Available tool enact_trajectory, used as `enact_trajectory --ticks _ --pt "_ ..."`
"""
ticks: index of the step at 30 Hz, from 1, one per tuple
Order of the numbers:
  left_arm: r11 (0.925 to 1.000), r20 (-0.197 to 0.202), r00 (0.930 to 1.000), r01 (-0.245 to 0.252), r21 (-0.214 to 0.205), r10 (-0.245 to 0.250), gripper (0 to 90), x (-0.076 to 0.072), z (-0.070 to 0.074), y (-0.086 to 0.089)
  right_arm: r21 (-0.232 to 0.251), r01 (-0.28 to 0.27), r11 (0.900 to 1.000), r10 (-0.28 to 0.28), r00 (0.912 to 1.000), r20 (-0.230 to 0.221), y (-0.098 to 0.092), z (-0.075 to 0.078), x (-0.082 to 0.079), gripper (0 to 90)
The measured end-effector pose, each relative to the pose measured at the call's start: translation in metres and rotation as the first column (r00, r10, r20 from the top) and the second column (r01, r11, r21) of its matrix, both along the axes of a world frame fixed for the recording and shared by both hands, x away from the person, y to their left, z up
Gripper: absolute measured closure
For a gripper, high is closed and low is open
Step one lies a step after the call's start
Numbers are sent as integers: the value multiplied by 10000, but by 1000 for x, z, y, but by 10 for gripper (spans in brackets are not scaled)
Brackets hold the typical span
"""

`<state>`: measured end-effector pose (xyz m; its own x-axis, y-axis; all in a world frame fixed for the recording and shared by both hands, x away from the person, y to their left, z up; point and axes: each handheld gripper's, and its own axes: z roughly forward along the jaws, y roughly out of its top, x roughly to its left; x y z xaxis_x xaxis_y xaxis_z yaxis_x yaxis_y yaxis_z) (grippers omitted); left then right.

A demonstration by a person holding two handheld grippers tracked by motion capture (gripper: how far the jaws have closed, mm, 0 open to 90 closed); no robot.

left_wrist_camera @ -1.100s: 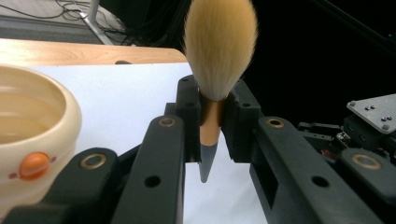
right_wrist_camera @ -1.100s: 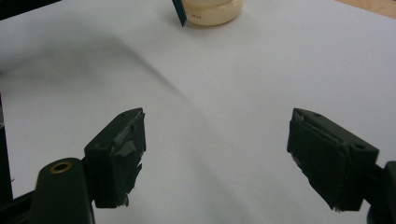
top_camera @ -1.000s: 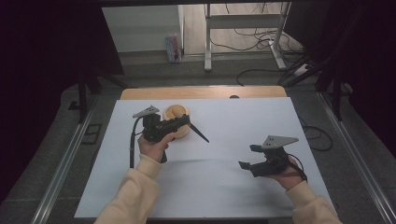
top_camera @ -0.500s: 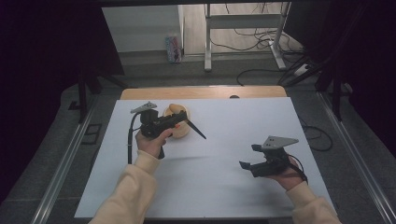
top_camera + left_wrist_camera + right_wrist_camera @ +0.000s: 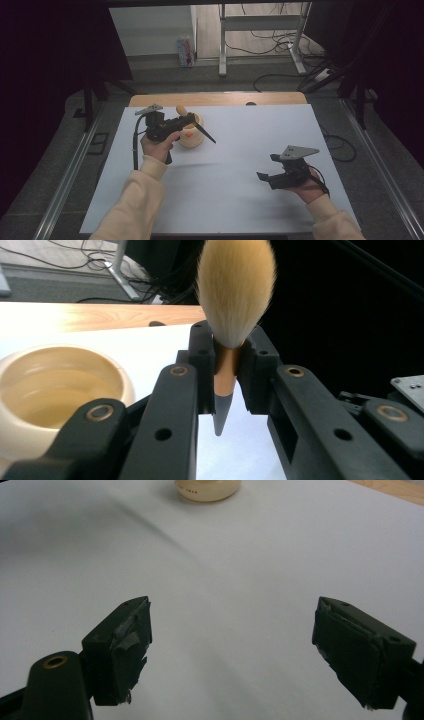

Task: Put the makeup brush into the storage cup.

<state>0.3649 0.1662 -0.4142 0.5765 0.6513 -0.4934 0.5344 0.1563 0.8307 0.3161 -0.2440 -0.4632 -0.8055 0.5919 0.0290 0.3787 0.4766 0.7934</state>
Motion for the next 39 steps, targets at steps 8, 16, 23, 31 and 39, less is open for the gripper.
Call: enact_trajectory --ticks 8,16,23,31,39 --pt "9998 96 9997 -210 -63 211 786 1 6 10 -72 19 10000 -19 10000 -69 -1 -2 2 162" --pt "9994 164 9994 -313 -137 316 786 0 15 22 -107 56 9999 -57 10000 -80 -1 -3 2 162" --pt "9988 249 9987 -444 -195 449 786 0 21 28 -131 58 9999 -59 9999 -93 0 -3 2 161" --pt "9976 343 9977 -564 -395 578 786 4 36 42 -117 50 9999 -51 9999 -89 -1 -4 3 160" --pt "9957 414 9955 -834 -397 850 786 7 44 54 -123 69 9999 -70 10000 -61 0 -4 3 160"
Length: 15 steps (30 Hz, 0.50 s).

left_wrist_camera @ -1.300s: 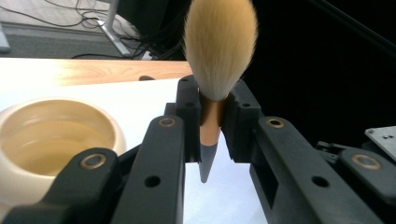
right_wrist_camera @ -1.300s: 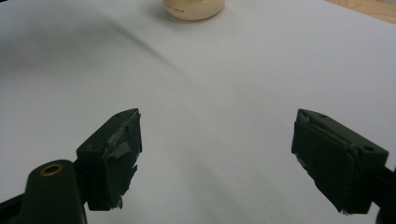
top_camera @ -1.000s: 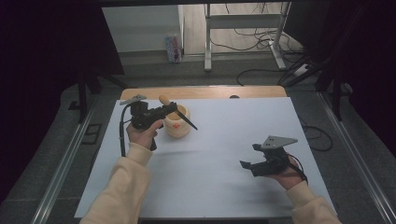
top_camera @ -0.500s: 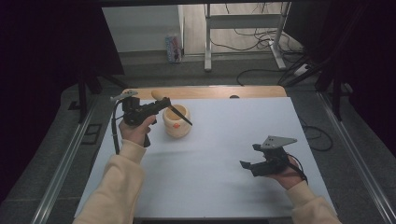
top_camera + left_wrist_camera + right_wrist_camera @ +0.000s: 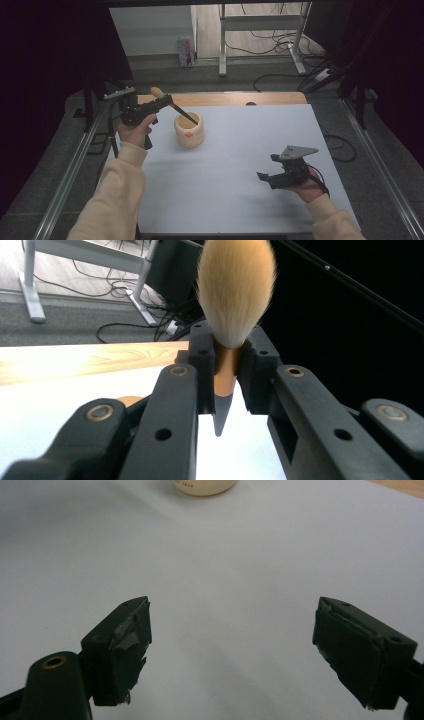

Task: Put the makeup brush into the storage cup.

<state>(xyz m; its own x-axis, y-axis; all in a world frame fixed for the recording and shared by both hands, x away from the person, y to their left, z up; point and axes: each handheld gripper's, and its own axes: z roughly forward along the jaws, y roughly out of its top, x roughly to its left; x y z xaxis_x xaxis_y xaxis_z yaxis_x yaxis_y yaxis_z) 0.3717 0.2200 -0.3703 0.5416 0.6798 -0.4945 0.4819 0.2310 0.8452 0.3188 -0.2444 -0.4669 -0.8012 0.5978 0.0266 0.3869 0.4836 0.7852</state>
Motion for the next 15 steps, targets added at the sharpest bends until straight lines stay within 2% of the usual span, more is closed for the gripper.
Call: enact_trajectory --ticks 3,9,15 --pt "10000 37 10000 -81 7 81 786 0 4 4 79 208 9998 -210 9994 270 -1 2 0 168" --pt "9995 223 9997 -142 274 136 786 0 12 6 303 493 9983 -506 9978 432 -5 4 0 176" --pt "9988 193 9993 -313 374 306 786 2 14 11 191 296 9994 -303 9990 331 -3 3 0 176"
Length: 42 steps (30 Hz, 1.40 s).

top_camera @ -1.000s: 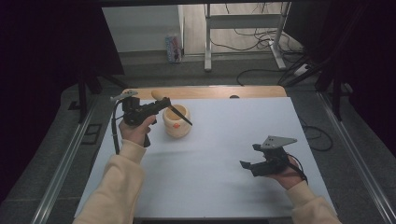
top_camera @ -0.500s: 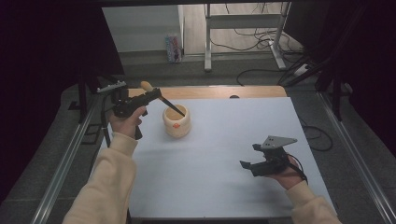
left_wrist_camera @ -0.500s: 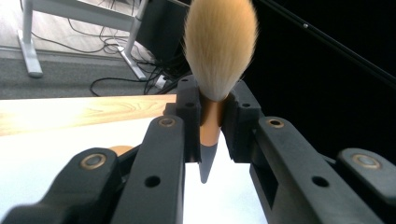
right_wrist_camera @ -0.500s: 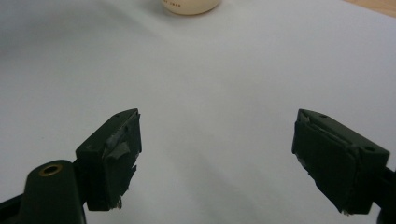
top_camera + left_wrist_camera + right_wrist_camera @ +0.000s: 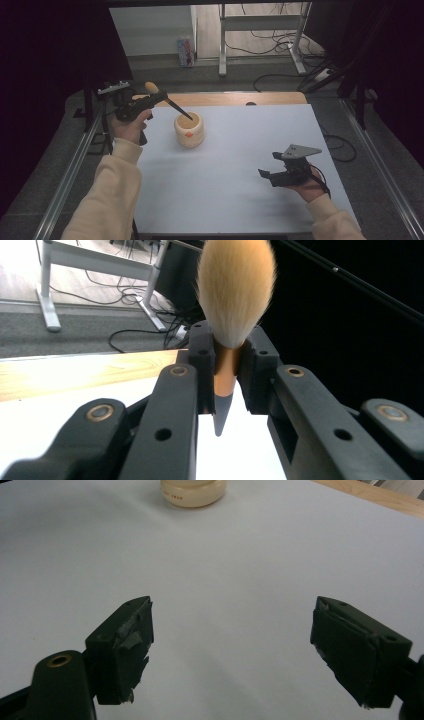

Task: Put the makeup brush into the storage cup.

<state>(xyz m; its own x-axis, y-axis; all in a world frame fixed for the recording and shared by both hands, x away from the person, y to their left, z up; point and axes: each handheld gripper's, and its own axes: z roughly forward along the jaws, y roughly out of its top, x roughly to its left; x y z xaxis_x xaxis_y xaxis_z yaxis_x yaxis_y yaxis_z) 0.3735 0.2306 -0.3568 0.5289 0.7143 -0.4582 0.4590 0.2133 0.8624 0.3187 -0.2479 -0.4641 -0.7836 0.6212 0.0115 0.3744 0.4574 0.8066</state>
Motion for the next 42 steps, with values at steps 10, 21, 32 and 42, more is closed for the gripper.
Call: enact_trajectory --ticks 10,21,32,42 --pt "9995 -118 9996 -268 165 270 786 7 -4 6 3 -55 10000 55 9999 -95 0 -1 1 174" --pt "9980 -328 9983 -470 423 484 786 16 -10 8 -33 -136 9999 135 9998 -152 1 -2 1 173" --pt "9944 -590 9964 -551 901 606 785 25 -19 3 -9 -142 9999 142 9997 -214 1 -2 1 169" --pt "9909 -584 9965 -521 1238 597 786 30 -22 -3 -25 -211 9998 211 9994 -268 2 -2 2 167"
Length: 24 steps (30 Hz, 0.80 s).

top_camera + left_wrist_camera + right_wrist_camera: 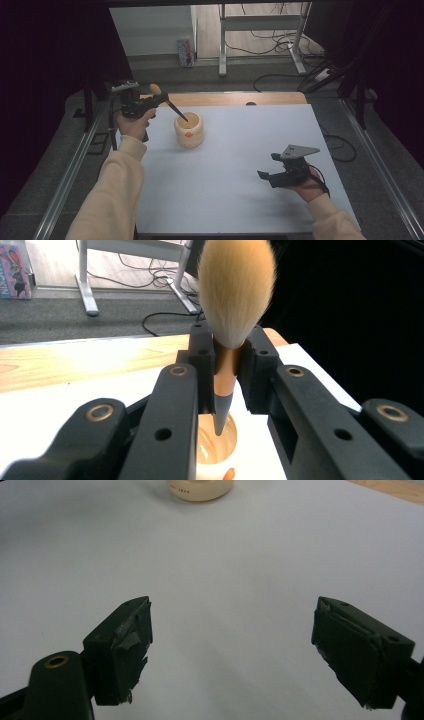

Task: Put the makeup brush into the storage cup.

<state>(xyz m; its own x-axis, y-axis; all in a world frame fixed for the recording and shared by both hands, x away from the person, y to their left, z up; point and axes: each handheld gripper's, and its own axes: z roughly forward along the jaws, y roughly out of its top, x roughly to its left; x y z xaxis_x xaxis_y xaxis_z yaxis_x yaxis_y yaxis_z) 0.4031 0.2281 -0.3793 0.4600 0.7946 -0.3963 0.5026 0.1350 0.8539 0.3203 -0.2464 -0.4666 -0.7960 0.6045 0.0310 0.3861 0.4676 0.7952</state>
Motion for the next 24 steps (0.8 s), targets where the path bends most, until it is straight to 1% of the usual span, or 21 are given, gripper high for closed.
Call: enact_trajectory --ticks 2,5,12,18,24 --pt "10000 -25 10000 -6 2 6 785 0 0 -1 -13 -6 10000 6 10000 -4 0 0 0 167" --pt "9998 -132 9999 14 185 -11 785 3 -3 -3 -22 -27 10000 27 10000 -4 0 0 -1 167" --pt "9994 -256 9997 -4 334 12 785 7 -6 -8 -5 -21 10000 21 10000 -15 1 0 -1 167" --pt "9985 -234 9997 -17 544 29 785 8 -10 -11 -20 4 10000 -4 10000 41 1 1 -1 167" --pt "9984 -415 9991 -4 566 28 785 11 -18 -13 -3 38 10000 -38 10000 46 0 0 -1 167"
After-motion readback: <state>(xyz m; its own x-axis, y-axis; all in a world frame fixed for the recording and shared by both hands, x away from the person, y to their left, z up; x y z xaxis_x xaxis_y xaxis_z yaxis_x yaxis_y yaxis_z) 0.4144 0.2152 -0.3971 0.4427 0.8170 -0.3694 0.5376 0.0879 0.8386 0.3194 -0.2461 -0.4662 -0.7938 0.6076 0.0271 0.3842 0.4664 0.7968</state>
